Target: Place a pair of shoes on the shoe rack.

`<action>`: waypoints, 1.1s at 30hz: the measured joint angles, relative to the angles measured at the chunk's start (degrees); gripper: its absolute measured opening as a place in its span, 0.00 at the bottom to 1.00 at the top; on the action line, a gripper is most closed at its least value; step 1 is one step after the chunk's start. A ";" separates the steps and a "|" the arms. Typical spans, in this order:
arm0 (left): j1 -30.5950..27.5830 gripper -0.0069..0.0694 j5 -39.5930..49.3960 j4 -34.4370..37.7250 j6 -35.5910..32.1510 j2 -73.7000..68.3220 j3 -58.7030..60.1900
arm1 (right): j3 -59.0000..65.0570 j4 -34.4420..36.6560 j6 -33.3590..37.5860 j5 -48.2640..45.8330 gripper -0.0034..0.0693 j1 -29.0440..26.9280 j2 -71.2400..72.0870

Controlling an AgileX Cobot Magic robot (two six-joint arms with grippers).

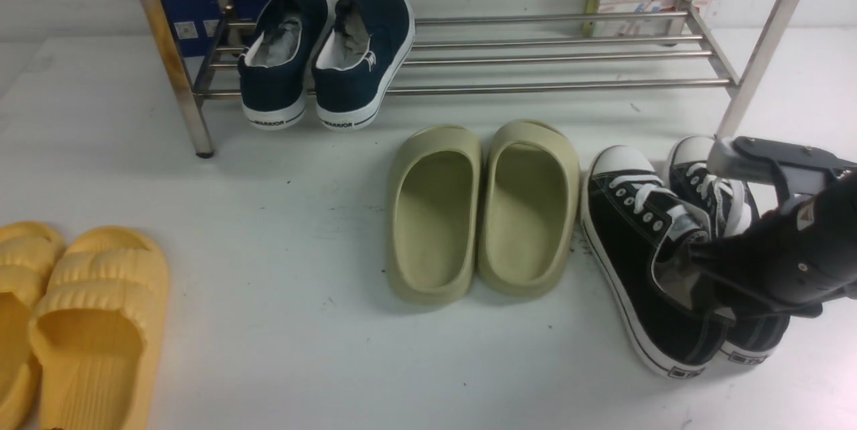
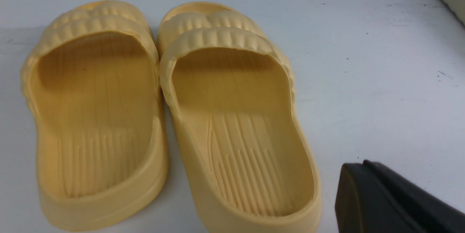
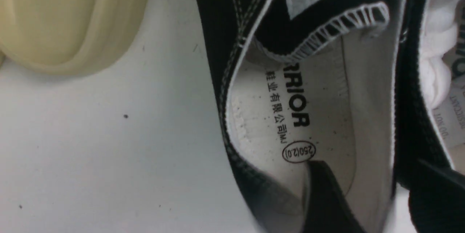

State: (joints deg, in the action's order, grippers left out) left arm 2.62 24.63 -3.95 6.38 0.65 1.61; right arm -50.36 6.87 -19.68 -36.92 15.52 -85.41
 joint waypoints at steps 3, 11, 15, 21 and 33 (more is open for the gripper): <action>0.00 0.07 0.00 0.00 0.00 0.00 0.00 | -0.13 0.09 -0.45 1.28 0.54 0.00 -1.43; 0.00 0.07 0.00 0.00 0.00 0.00 0.00 | -0.13 2.93 0.21 2.26 0.54 0.00 -3.71; 0.00 0.07 0.00 0.00 -0.02 0.00 0.00 | -0.13 3.09 0.28 2.28 0.54 0.00 -3.76; 0.00 0.07 0.00 0.00 -0.02 0.00 0.00 | -0.13 2.44 0.28 2.22 0.54 0.00 -3.76; 0.00 0.07 0.00 0.00 -0.02 0.00 0.00 | -3.17 0.59 0.34 -4.55 0.54 -0.05 -3.04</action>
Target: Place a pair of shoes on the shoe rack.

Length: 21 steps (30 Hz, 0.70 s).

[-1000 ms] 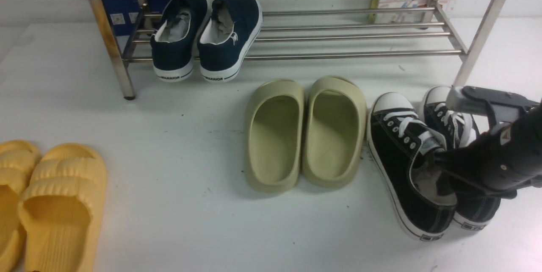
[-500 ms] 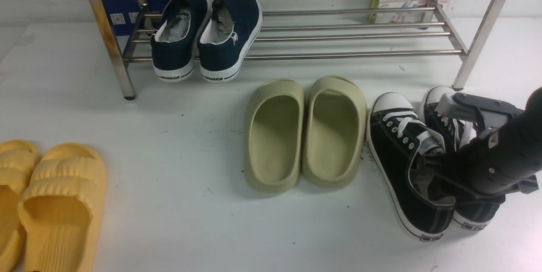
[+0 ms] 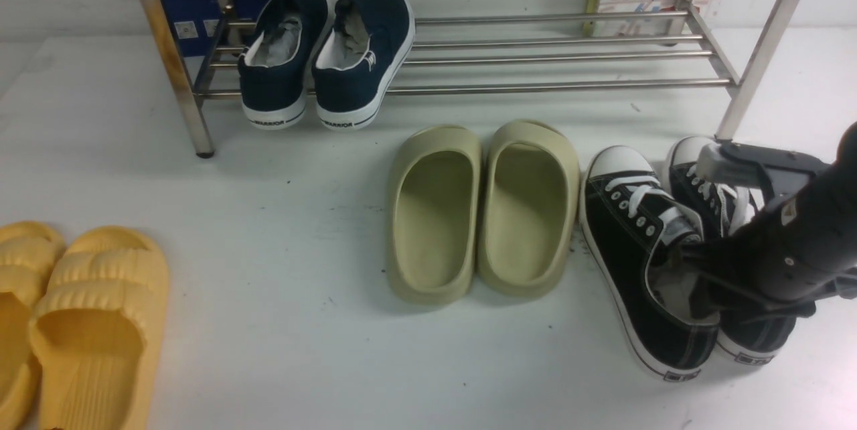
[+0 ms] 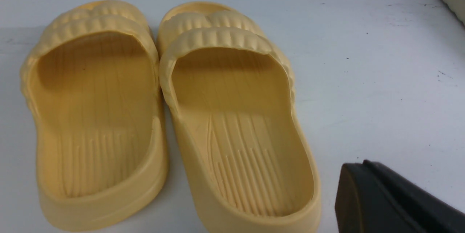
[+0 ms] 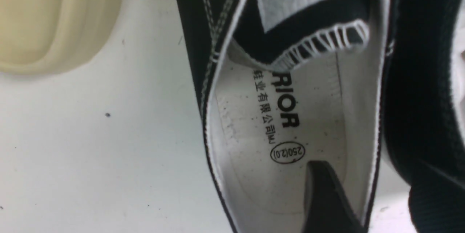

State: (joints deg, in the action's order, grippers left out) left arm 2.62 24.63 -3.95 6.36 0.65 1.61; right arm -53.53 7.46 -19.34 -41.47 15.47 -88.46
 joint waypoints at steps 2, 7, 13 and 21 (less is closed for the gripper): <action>0.00 0.07 0.00 0.04 0.00 0.00 0.00 | -1.42 -0.76 -0.14 -0.47 0.54 0.00 0.00; 0.00 0.07 0.00 0.04 0.00 0.00 0.00 | -2.34 -2.21 -2.72 1.01 0.54 0.00 -0.34; 0.00 0.07 0.00 0.04 0.00 0.00 0.00 | -2.58 -2.20 -3.97 1.72 0.54 0.00 -3.64; 0.00 0.07 0.00 0.04 0.00 0.00 0.00 | -2.63 -1.89 -4.14 2.53 0.38 0.00 -6.12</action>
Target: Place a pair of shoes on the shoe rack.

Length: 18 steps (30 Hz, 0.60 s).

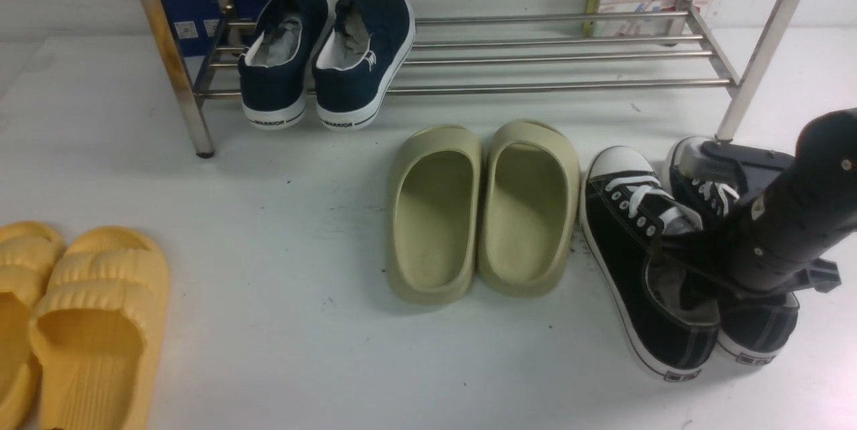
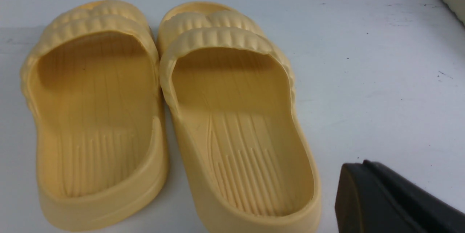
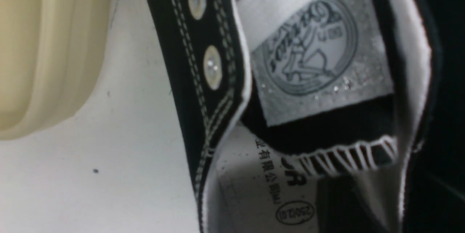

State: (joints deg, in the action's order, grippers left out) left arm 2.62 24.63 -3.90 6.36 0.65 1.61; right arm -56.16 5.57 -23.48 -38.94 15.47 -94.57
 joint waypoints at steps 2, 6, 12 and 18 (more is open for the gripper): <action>0.00 0.07 0.00 0.00 0.00 0.00 0.00 | 0.00 -0.17 0.00 -0.21 0.29 0.00 0.00; 0.00 0.08 0.00 0.00 0.00 0.00 0.00 | 0.00 -0.18 0.00 -0.46 0.08 0.00 1.31; 0.00 0.09 0.00 0.00 0.00 0.00 0.00 | 0.26 -0.22 0.06 -2.70 0.06 0.00 8.00; 0.00 0.09 0.00 0.00 0.00 0.00 0.00 | -1.42 -0.35 0.06 -4.01 0.06 0.00 15.53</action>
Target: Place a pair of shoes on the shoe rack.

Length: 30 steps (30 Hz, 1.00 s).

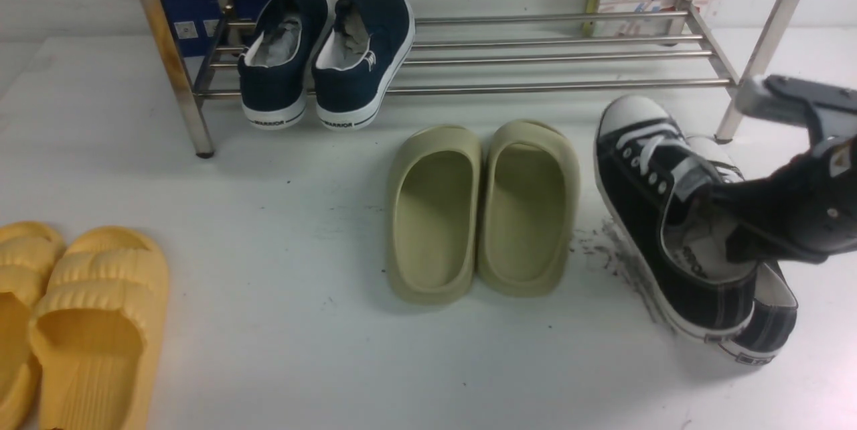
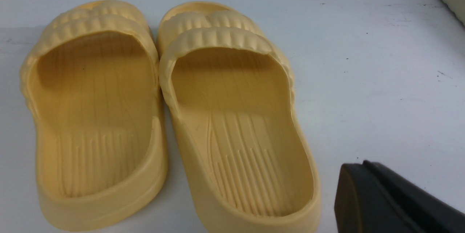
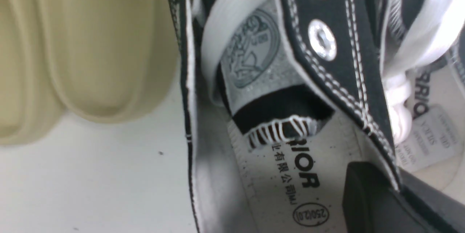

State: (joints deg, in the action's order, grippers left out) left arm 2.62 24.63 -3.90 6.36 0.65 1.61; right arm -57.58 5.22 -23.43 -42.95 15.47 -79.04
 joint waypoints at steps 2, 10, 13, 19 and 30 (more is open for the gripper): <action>0.00 0.10 0.00 0.00 0.00 0.00 0.00 | -1.66 0.00 0.00 -0.17 0.06 0.00 0.67; 0.00 0.11 0.00 0.00 0.00 0.00 0.00 | -8.66 0.49 0.00 3.33 0.06 0.00 -4.40; 0.00 0.11 0.00 0.00 0.00 0.00 0.00 | -11.72 0.67 0.05 4.44 0.06 0.00 -9.11; 0.00 0.12 0.00 0.00 0.00 0.00 0.00 | -21.17 0.67 0.25 4.31 0.06 -0.30 -19.76; 0.00 0.14 0.00 0.00 0.00 0.00 0.00 | -39.77 2.34 1.24 3.60 0.06 -3.93 -31.97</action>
State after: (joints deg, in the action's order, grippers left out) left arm 2.62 24.63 -3.90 6.36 0.65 1.61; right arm -97.35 7.56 -22.19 -39.35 11.54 -111.01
